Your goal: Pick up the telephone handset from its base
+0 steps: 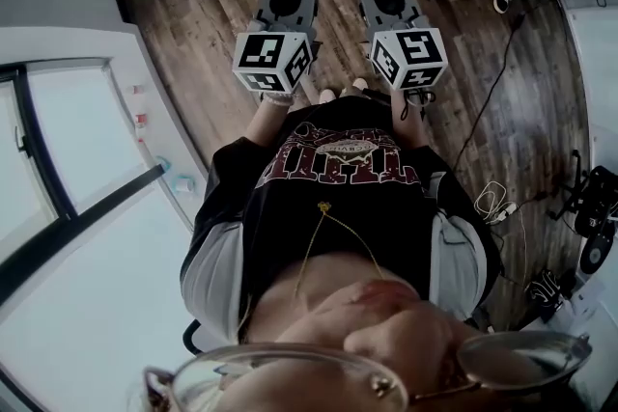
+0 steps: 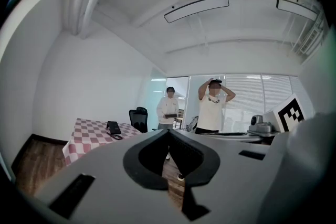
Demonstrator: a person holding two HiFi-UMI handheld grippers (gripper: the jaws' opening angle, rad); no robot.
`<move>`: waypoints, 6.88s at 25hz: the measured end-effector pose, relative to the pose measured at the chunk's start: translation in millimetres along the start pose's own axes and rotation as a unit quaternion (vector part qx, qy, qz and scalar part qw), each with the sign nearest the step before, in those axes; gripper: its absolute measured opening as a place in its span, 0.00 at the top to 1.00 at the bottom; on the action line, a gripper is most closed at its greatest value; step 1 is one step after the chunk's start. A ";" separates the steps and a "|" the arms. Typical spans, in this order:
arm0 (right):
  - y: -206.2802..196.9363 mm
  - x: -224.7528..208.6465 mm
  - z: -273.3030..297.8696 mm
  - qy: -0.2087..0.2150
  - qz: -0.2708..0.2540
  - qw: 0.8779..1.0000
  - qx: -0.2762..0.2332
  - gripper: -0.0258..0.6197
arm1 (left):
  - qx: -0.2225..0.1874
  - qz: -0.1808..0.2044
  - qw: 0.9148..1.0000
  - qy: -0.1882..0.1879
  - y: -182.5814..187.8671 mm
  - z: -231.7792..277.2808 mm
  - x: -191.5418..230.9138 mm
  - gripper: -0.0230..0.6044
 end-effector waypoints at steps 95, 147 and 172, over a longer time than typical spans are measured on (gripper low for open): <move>-1.9 -195.4 340.5 0.028 0.005 0.999 0.023 0.93 | 0.018 -0.025 0.999 0.033 79.4 312.2 213.7 0.95; 10.4 -349.9 527.4 0.118 -0.005 0.993 0.008 0.93 | -0.013 -0.025 0.995 0.097 128.2 521.3 283.3 0.95; 12.8 -336.0 651.8 0.063 0.009 0.998 0.021 0.93 | 0.028 -0.025 0.999 0.039 162.5 571.8 399.0 0.95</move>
Point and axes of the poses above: the fingertips, and each gripper's own axes: z forward along the fingers, x to its left, y out of its top, the point moved 5 cm from there along -z, backward along the fingers, and after that the axes turned 12 degrees about -z, right-handed, at the moved point
